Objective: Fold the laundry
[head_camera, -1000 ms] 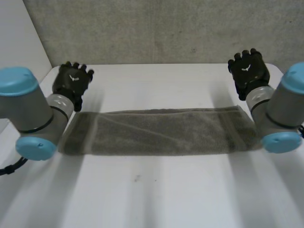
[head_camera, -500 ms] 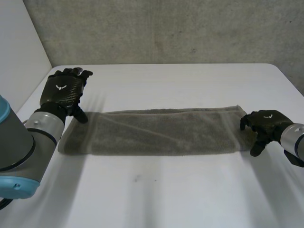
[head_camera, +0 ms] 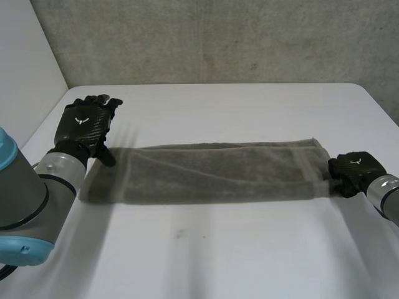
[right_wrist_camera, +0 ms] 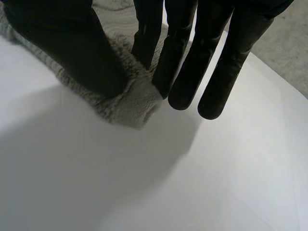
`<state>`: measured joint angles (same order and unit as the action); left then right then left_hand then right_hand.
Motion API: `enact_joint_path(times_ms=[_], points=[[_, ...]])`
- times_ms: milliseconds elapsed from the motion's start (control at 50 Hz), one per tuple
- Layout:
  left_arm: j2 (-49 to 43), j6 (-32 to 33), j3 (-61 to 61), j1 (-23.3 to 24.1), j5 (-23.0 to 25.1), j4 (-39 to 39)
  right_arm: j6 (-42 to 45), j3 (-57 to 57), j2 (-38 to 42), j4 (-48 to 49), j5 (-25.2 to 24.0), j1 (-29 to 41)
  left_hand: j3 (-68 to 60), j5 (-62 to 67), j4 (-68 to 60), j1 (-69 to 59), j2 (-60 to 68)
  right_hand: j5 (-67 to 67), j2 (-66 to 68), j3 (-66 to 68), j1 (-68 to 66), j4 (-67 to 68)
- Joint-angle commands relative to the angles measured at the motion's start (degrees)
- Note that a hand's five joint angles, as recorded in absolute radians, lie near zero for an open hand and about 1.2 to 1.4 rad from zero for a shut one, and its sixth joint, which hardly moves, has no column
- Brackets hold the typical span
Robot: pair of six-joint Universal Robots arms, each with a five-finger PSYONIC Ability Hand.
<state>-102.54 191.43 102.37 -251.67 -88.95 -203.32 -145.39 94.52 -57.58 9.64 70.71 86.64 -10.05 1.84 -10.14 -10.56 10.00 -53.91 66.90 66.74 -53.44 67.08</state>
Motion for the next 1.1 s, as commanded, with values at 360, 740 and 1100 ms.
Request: enact_joint_path(times_ms=[360,740,1100], points=[[0.41,0.00,0.37,0.30,-0.08,-0.06,11.46,-4.69,-10.96,-0.24,13.22,-6.77,-0.67,-1.13,-0.58,-0.16,0.72,-16.09,13.10,13.26,-26.56,12.92],[0.59,0.00,0.81,0.39,-0.08,-0.06,2.75,-13.29,-6.08,-0.15,4.00,37.16,-0.66,-1.13,-0.58,-0.16,0.72,-16.09,13.10,13.26,-26.56,12.92],[0.06,0.00,1.43,0.65,-0.08,-0.06,0.99,-19.99,8.10,-0.06,5.66,50.03,-0.50,-1.29,-0.41,0.01,0.55,36.66,-39.66,-39.50,26.19,-39.83]])
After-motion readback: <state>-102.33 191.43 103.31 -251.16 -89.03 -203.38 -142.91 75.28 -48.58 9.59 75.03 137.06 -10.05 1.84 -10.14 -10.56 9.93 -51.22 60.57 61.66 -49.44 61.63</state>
